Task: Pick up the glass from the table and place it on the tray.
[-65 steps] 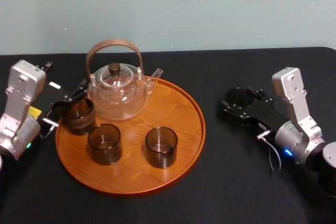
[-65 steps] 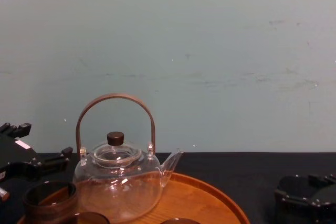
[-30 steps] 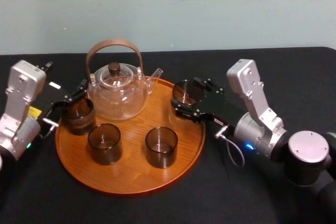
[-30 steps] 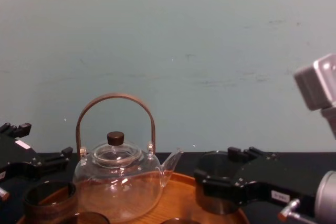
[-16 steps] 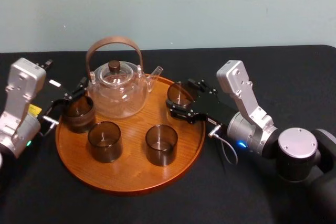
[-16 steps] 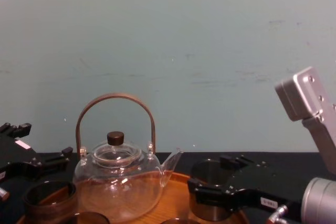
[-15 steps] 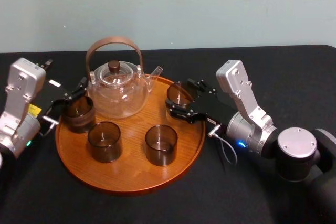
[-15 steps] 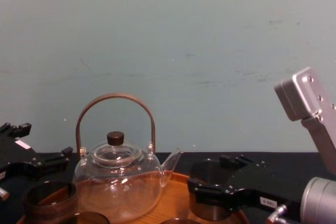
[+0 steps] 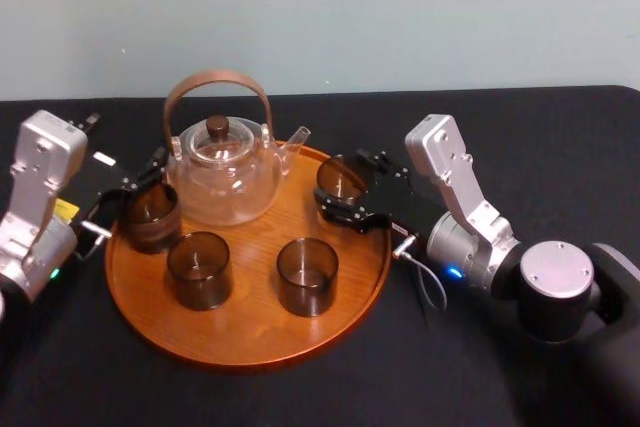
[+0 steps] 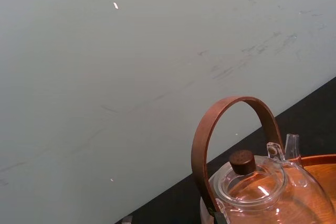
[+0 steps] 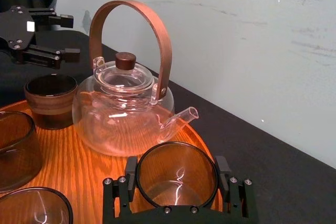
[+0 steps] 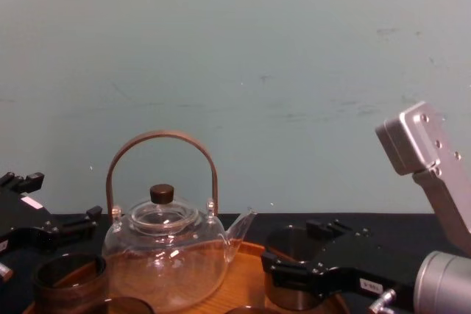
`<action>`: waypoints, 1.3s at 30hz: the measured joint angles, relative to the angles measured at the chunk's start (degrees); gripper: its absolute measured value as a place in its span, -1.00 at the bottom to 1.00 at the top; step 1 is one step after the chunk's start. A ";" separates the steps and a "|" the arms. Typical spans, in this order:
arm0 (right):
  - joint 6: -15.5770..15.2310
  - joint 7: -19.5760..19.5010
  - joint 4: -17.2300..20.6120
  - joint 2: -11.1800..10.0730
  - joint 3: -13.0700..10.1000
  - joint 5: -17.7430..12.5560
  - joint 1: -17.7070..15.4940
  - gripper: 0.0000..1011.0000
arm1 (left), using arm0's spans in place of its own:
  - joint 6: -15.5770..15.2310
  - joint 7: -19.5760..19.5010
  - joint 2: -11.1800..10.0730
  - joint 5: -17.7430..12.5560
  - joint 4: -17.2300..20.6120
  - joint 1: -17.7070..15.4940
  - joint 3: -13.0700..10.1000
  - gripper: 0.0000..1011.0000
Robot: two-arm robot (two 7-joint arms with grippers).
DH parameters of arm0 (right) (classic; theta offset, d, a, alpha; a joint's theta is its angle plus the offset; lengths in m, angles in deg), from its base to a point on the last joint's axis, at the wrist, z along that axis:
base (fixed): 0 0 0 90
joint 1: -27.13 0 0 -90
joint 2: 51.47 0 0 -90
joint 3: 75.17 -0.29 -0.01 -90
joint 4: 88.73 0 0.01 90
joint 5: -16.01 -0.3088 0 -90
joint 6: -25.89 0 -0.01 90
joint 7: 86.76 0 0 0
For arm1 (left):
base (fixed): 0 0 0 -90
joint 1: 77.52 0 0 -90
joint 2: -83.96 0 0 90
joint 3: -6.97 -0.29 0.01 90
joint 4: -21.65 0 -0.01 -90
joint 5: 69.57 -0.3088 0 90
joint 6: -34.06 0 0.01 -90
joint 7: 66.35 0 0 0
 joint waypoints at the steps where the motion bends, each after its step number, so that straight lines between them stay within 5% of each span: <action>1: 0.00 0.01 0.01 -0.01 0.00 0.00 -0.01 0.80 | 0.00 0.00 0.00 0.00 0.00 0.00 0.00 0.98; 26: -0.01 0.21 0.39 -0.14 -0.09 -0.24 -0.17 0.98 | 0.00 0.00 0.00 0.00 0.00 0.00 0.00 0.98; 39: 0.93 2.06 8.38 -2.84 -2.62 -4.14 -3.25 0.98 | 0.00 0.00 0.00 0.00 0.00 0.00 0.00 0.98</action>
